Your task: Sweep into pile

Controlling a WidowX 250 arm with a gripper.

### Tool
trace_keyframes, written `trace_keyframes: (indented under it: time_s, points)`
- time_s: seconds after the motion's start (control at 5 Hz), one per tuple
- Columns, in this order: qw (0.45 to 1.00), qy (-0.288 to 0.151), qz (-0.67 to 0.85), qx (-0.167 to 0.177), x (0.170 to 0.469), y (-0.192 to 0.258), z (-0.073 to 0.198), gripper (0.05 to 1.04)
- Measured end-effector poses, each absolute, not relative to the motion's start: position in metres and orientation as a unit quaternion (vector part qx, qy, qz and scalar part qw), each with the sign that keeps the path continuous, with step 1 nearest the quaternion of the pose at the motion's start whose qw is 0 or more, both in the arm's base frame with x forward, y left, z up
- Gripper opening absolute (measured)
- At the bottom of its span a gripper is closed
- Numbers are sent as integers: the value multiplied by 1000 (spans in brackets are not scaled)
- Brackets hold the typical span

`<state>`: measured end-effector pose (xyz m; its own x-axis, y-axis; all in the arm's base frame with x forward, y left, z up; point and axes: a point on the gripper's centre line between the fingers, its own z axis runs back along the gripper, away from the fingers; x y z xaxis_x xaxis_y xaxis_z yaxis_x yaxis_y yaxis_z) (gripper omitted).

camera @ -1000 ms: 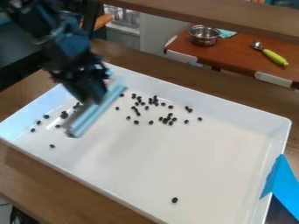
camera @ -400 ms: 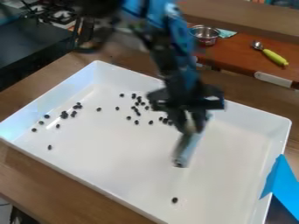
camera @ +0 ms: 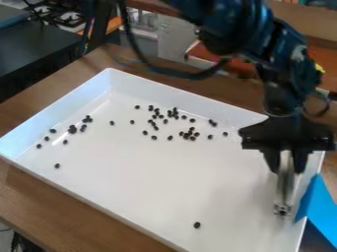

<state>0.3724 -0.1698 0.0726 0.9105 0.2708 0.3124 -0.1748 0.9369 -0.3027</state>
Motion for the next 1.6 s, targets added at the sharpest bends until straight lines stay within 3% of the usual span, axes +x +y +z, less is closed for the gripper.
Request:
trace_keyframes:
  time_s: [0.4, 0.8, 1.6]
  points:
    - [966, -181, 125, -135, 384, -155, 69, 329]
    - [967, -168, 126, -143, 390, -111, 61, 329]
    - [964, -188, 129, -140, 376, -1, 56, 329]
